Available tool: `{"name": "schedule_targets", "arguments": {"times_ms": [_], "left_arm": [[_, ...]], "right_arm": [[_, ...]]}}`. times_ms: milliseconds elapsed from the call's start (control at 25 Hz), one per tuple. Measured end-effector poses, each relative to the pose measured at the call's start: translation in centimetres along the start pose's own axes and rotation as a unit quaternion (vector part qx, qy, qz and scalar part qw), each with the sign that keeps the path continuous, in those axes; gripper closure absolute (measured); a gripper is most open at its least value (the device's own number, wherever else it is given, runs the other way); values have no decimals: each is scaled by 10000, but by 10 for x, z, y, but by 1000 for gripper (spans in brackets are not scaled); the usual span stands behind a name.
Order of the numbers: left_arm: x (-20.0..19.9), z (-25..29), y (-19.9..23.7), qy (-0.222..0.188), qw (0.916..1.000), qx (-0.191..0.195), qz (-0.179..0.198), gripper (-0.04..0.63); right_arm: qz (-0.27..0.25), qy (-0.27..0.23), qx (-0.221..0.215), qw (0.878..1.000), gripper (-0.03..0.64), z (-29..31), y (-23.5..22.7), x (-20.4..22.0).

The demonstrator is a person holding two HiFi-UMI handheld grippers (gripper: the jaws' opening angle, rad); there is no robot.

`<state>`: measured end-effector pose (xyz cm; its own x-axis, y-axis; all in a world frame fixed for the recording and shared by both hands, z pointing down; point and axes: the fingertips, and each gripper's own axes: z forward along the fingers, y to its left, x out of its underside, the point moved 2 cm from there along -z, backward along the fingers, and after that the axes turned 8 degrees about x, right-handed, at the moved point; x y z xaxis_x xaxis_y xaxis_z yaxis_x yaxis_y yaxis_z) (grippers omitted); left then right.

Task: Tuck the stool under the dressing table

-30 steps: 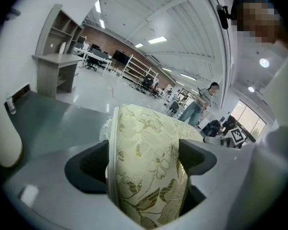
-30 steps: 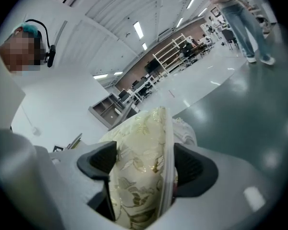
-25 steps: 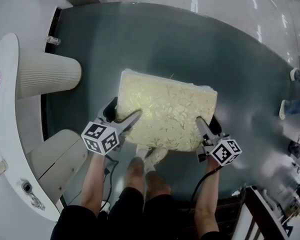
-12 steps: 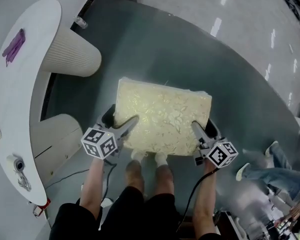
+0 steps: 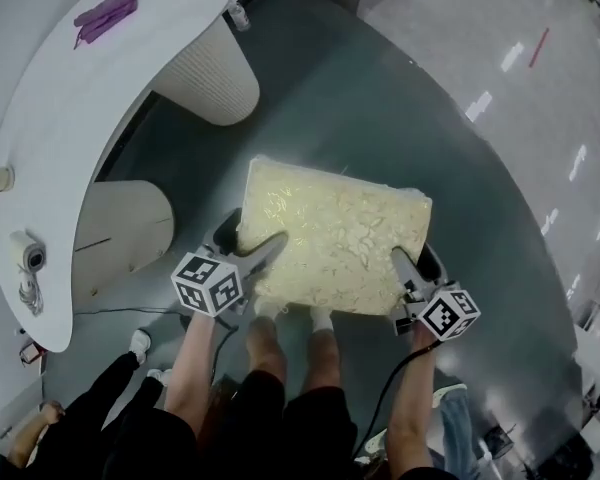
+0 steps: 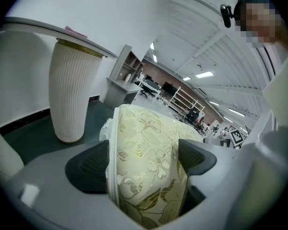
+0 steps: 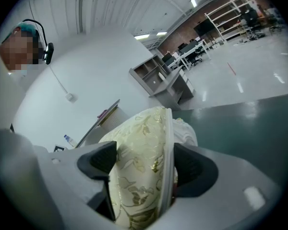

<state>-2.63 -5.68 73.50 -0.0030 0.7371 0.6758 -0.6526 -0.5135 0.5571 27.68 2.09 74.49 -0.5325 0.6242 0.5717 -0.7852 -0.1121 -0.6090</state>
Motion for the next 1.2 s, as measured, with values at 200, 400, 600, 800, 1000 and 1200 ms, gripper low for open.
{"name": "schedule_targets", "arguments": {"times_ms": [200, 400, 600, 800, 1000, 1200], "left_arm": [[1, 1, -1, -34, 10000, -9, 17, 129], [-3, 16, -28, 337, 9979, 421, 364, 130], [-6, 10, -17, 194, 9992, 189, 290, 130], [1, -7, -6, -154, 9997, -142, 105, 132], [-2, -5, 5, -422, 9991, 51, 87, 132], [28, 7, 10, -15, 9964, 475, -697, 132]], "right_arm": [[-31, -42, -31, 10000, 244, 1, -2, -1], [355, -460, 315, 9978, 244, -42, -16, 13], [254, -328, 79, 9991, 244, -21, -13, 7], [-84, -78, -230, 9997, 244, 3, -2, -1], [-393, -221, -176, 9988, 244, 8, 8, -12], [-415, 325, 658, 9964, 244, -17, 12, -6]]}}
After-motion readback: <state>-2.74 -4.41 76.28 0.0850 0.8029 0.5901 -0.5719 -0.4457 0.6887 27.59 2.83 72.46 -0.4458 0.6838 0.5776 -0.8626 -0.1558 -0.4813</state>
